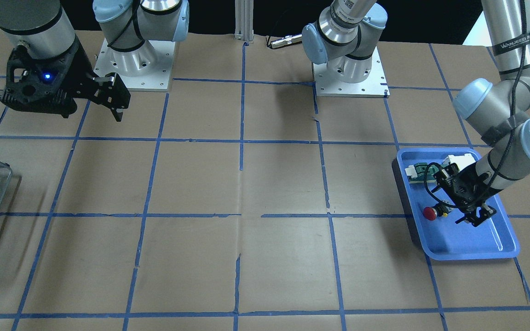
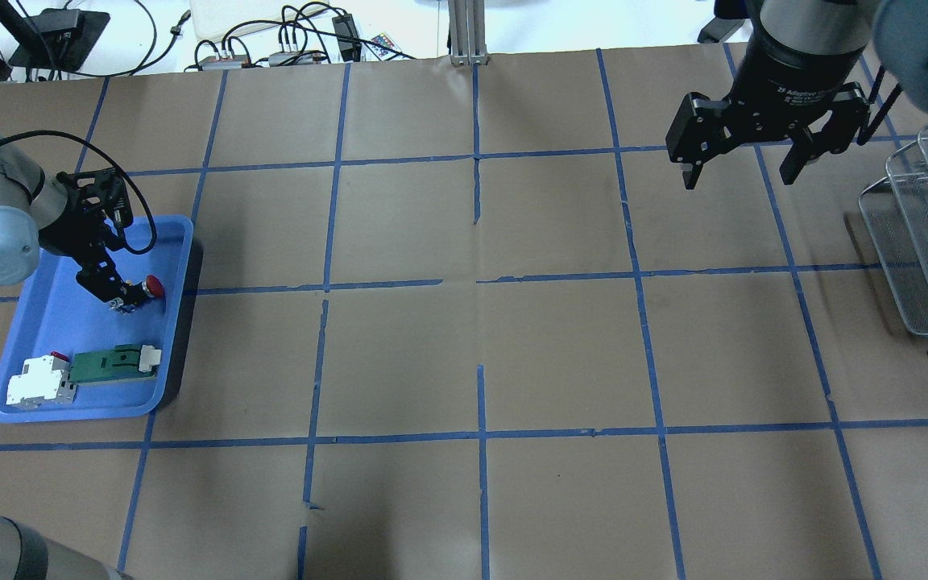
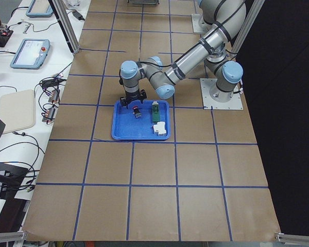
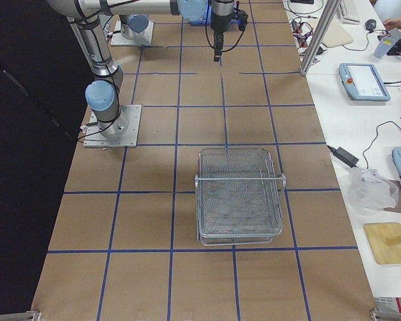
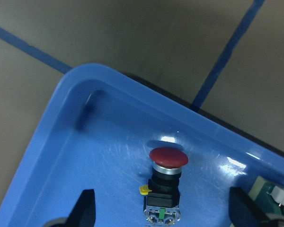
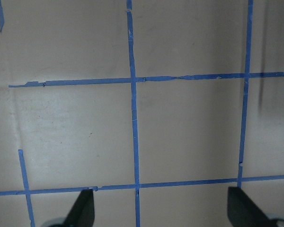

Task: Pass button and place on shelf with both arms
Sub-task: 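Close the left gripper on the red push-button's black base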

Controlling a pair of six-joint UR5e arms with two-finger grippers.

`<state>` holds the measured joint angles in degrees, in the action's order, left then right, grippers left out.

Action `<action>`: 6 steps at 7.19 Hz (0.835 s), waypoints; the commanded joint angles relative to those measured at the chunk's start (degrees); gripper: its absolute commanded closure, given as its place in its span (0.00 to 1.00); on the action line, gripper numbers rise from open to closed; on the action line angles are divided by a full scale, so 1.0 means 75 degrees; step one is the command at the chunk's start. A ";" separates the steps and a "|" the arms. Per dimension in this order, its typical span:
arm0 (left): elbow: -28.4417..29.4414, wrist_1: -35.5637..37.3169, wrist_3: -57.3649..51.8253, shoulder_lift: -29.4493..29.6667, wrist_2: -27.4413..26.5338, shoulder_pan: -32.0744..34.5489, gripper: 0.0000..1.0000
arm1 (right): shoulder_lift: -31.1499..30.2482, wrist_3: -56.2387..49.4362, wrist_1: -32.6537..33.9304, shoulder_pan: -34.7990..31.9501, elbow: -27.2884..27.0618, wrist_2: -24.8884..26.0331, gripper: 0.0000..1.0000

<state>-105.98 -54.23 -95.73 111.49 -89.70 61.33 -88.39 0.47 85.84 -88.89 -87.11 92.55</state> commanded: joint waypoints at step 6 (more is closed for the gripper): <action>-0.0343 0.0164 -0.0185 0.0323 0.0088 -0.0455 0.36 | 0.0007 -0.0016 0.0027 0.0004 0.0002 0.0000 0.00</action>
<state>-108.36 -53.03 -97.11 113.84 -89.04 57.97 -88.38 0.42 85.91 -88.88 -87.10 92.55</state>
